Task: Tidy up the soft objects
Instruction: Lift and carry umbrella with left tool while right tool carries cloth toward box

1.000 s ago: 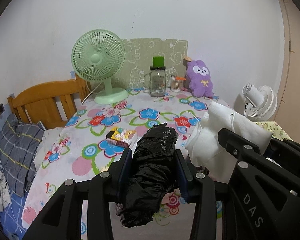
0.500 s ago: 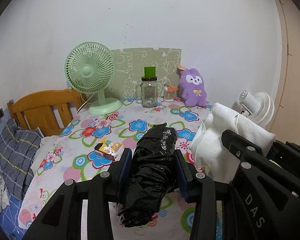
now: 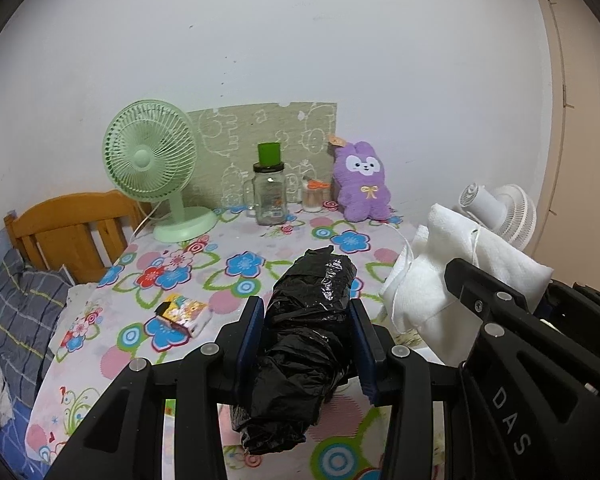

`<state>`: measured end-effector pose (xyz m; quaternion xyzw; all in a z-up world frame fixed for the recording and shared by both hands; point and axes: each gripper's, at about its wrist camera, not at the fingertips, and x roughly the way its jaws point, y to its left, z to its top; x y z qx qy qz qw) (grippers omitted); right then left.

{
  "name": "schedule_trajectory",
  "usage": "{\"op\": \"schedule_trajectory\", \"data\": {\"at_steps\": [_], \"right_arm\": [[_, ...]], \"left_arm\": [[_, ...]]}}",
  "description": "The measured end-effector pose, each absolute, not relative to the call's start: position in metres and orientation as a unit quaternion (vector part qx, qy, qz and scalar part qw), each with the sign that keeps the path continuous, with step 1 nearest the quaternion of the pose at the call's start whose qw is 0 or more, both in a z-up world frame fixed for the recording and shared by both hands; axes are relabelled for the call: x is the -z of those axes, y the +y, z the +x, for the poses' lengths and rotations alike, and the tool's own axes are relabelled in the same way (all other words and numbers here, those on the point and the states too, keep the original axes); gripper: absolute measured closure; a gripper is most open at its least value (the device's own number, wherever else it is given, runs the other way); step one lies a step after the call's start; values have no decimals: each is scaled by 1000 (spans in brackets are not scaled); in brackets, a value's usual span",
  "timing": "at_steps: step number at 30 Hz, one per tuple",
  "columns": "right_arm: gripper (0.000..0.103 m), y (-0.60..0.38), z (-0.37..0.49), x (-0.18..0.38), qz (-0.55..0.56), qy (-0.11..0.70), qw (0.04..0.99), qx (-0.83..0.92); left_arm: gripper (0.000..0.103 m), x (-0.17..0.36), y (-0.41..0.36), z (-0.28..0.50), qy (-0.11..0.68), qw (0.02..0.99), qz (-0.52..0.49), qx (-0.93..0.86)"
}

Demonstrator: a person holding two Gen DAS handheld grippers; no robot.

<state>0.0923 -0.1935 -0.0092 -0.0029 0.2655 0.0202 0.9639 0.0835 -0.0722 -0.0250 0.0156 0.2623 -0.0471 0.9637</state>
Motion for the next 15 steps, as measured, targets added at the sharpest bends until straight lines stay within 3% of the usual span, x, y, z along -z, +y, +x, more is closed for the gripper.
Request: {"op": "schedule_trajectory", "data": {"at_steps": [15], "right_arm": [[84, -228, 95, 5, 0, 261, 965, 2]], "left_arm": [[60, 21, -108, 89, 259, 963, 19, 74]]}}
